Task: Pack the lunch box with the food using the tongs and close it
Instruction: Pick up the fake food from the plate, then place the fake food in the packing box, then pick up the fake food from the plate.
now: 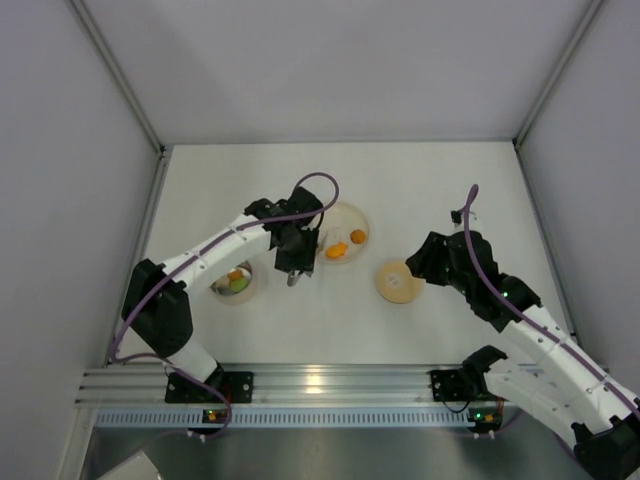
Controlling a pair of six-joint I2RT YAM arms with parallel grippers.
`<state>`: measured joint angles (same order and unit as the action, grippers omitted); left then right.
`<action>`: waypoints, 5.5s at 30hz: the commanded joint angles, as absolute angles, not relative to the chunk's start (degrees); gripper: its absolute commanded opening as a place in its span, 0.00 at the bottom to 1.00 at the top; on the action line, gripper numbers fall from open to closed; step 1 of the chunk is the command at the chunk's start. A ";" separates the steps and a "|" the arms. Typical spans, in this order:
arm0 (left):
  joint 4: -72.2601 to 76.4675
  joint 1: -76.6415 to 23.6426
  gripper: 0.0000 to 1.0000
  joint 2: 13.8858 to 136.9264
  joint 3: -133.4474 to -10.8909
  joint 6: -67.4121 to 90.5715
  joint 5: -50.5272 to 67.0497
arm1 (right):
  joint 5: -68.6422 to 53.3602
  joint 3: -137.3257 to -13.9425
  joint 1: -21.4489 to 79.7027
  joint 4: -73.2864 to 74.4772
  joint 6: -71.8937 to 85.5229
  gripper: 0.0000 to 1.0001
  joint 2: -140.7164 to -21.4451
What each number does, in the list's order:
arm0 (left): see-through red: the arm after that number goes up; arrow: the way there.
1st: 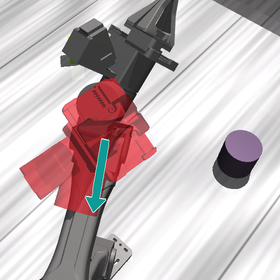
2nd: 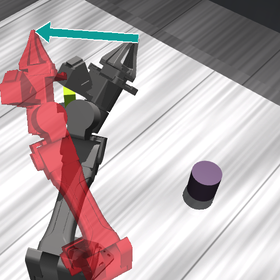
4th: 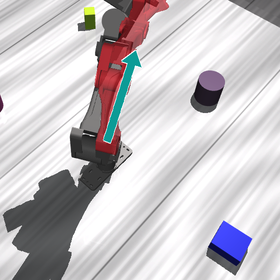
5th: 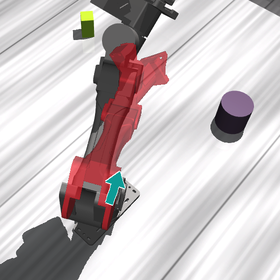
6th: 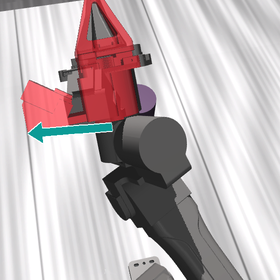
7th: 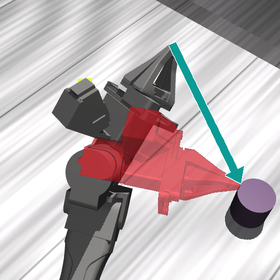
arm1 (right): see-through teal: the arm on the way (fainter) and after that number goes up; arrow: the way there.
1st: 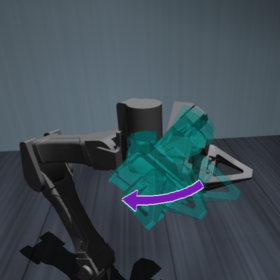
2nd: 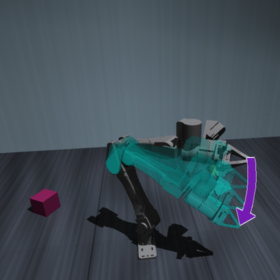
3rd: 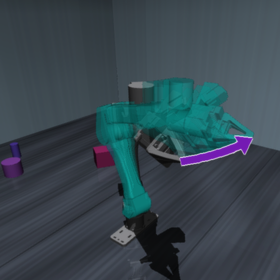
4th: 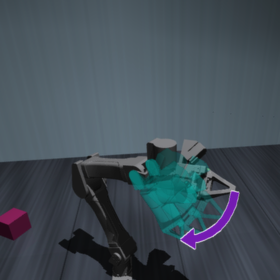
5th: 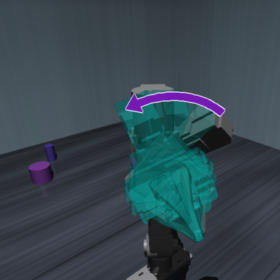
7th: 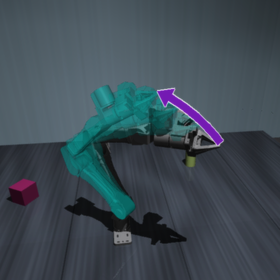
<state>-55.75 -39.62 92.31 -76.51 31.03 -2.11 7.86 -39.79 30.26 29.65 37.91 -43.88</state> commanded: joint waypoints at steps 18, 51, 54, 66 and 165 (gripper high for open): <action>-53.88 -38.67 0.44 93.60 -76.99 30.15 3.87 | 8.70 -40.87 31.29 30.67 37.09 0.44 -42.89; -56.68 -38.67 0.29 84.99 -82.18 26.98 -4.65 | 8.61 -41.75 31.20 30.59 37.18 0.44 -44.21; -59.66 -38.67 0.29 83.33 -82.18 27.68 -6.50 | 8.35 -41.92 31.20 30.41 37.09 0.44 -44.21; -69.60 -38.67 0.32 59.62 -68.92 32.08 -12.56 | 8.00 -41.05 31.20 29.45 37.35 0.43 -44.47; -48.95 -46.05 0.41 93.08 -72.77 26.63 -0.35 | 9.14 -41.13 31.20 31.82 37.88 0.43 -44.21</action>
